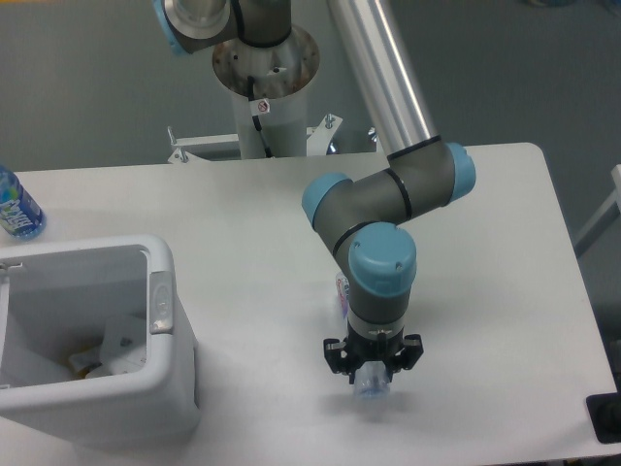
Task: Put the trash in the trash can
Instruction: 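Lift the gripped water bottle up from the table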
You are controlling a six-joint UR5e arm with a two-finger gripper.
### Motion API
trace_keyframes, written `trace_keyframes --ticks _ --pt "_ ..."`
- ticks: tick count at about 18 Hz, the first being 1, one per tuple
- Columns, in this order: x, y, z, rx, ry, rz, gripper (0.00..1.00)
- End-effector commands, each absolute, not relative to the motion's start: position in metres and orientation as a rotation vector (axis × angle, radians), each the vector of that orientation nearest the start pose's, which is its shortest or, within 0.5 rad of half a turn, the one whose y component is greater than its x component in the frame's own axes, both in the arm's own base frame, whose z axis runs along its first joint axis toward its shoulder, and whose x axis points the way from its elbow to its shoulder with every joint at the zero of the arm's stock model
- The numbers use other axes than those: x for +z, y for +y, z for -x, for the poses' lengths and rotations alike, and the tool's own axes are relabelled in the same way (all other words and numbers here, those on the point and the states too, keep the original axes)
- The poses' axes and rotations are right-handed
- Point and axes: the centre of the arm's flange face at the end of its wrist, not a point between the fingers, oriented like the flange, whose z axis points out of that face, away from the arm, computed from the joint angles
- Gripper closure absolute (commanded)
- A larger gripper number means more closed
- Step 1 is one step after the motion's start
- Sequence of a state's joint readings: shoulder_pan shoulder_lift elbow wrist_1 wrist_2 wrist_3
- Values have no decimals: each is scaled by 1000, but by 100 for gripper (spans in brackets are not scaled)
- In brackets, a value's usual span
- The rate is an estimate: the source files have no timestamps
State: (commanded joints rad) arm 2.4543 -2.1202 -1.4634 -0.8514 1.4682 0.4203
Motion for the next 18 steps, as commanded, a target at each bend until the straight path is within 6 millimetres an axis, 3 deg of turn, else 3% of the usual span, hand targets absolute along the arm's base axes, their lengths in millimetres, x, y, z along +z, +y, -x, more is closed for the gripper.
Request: trace_keyframes --ticks 9,14,18 --pt "461 561 490 25 -711 2349 42" --pt "532 563 490 57 -751 2216 42" --pt "574 559 467 -3 -721 2126 42"
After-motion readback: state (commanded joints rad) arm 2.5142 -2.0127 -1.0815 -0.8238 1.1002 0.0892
